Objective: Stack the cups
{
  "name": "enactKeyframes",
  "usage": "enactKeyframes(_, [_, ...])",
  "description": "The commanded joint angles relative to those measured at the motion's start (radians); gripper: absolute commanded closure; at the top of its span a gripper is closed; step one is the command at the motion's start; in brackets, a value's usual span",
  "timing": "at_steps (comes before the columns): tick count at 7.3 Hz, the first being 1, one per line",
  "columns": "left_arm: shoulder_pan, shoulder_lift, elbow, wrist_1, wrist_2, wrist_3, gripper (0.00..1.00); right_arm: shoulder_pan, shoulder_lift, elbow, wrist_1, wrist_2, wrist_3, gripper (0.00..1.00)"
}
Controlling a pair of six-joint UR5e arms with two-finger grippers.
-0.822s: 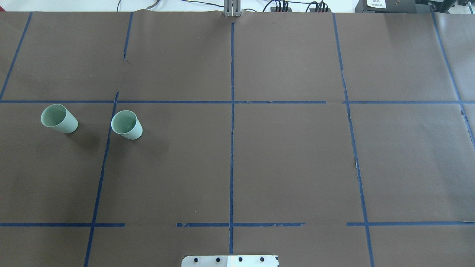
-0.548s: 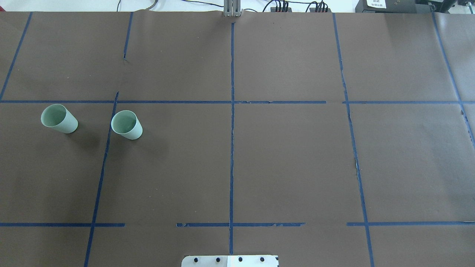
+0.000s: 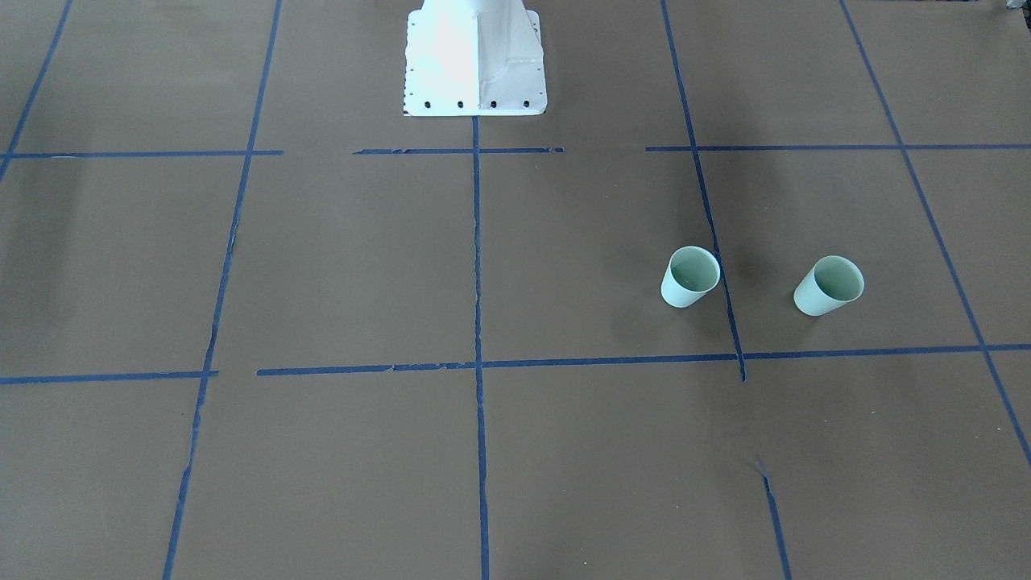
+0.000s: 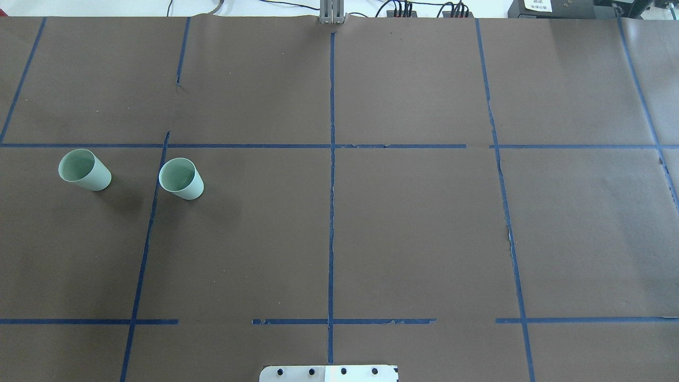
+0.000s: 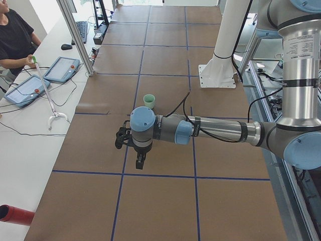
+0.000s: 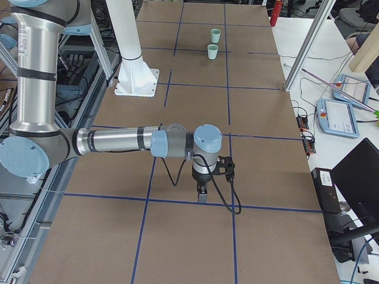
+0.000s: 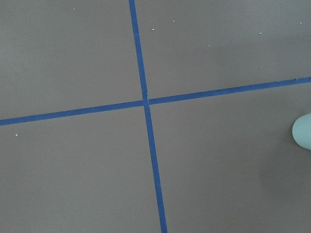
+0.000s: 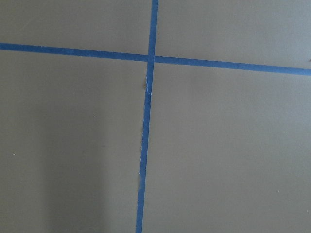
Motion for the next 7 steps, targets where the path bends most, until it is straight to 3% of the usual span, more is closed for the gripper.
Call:
enactKeyframes(1, [0.067,-0.008,0.005,-0.061,0.001,-0.210,0.00,0.001,0.000,0.000,0.000,0.000,0.000,0.00])
enactKeyframes(4, [0.265,-0.083,0.013,-0.180,0.049,-0.505,0.00,0.000,0.000,0.000,0.000,0.000,0.000,0.00])
enactKeyframes(7, [0.344,-0.158,0.089,-0.180,0.047,-0.513,0.00,0.001,0.000,0.000,0.000,0.000,0.000,0.00])
